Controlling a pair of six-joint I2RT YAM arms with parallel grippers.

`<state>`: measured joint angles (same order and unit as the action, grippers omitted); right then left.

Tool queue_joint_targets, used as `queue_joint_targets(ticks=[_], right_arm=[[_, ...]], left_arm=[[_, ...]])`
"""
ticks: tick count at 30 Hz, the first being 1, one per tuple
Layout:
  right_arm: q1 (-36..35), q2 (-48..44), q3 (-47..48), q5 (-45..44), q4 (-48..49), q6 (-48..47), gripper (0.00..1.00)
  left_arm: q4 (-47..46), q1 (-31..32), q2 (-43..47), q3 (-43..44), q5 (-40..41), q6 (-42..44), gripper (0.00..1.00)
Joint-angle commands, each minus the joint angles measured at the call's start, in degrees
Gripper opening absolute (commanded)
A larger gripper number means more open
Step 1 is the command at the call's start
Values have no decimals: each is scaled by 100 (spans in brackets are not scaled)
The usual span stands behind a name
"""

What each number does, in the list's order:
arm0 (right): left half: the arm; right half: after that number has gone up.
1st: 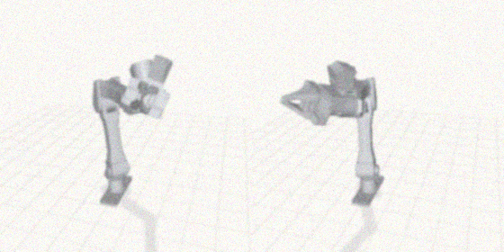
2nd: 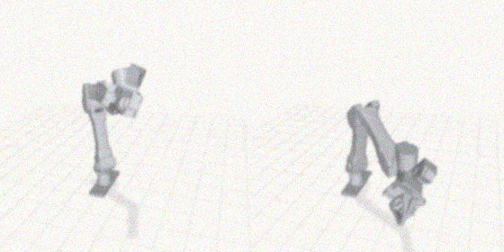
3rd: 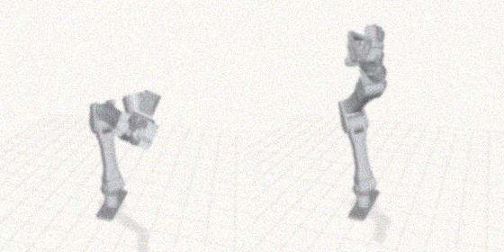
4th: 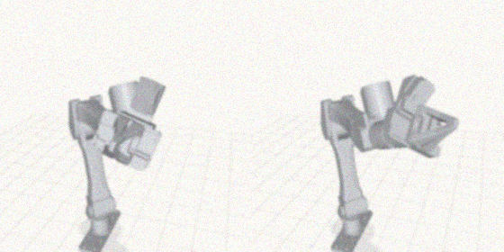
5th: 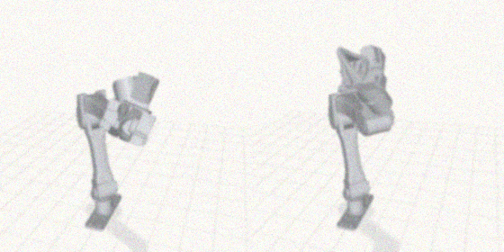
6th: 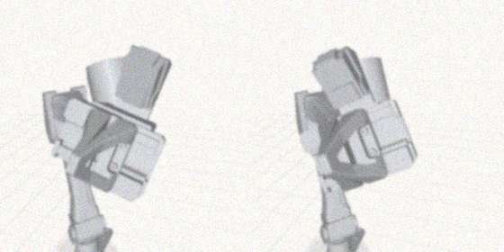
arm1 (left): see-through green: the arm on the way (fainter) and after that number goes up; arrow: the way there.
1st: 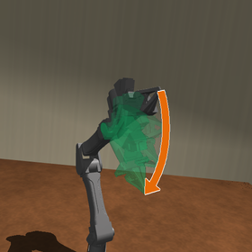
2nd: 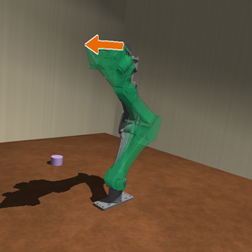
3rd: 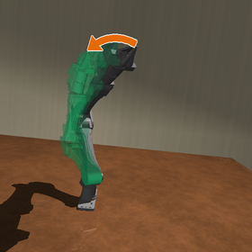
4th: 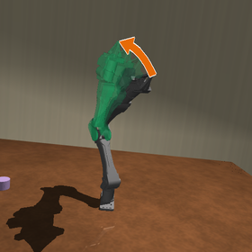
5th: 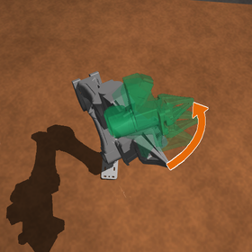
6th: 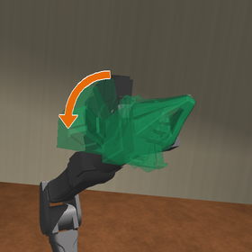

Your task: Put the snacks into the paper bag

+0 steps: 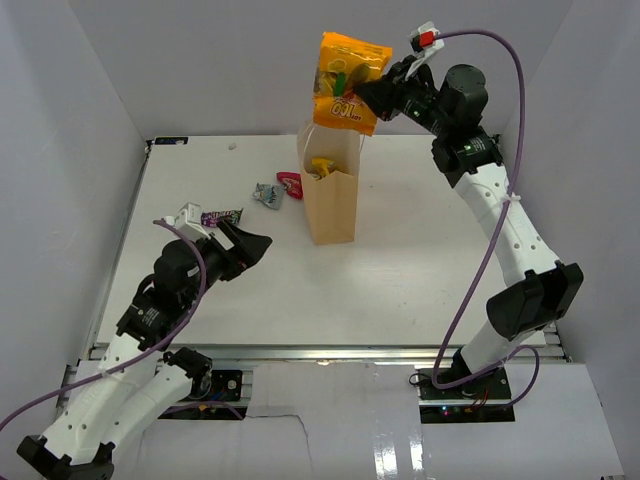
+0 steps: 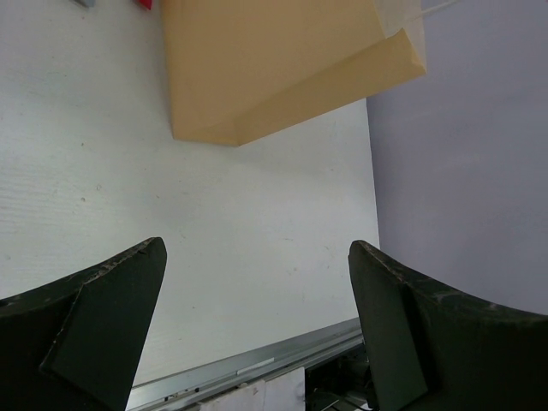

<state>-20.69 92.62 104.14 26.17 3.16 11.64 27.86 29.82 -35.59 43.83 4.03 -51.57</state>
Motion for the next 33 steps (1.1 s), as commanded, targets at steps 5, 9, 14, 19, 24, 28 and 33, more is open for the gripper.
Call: queue_joint_targets(ticks=[5, 9, 14, 19, 24, 28, 33], right_arm=[[-365, -200, -95, -1878, 510, -610, 8], [-620, -218, -244, -2335, 554, -724, 8], [-902, -200, -359, -2846, 686, -856, 8], [-911, -122, 166, -2863, 835, -918, 8], [-919, 72, 844, -2951, 853, -971, 8], [-919, 204, 1021, -3231, 923, -1049, 8], [-1033, 318, 837, -3794, 1081, -1128, 8]], left_arm=[[-43, -20, 176, -129, 19, -151, 98], [-96, -20, 62, -112, -16, -116, 98], [-158, -20, -26, -94, -34, -55, 98], [-175, -20, -27, -147, -43, -37, 98], [-272, -20, -79, -226, -78, -20, 98], [-377, -20, -202, -218, -131, 33, 98], [-448, -20, -308, -200, -166, 112, 98]])
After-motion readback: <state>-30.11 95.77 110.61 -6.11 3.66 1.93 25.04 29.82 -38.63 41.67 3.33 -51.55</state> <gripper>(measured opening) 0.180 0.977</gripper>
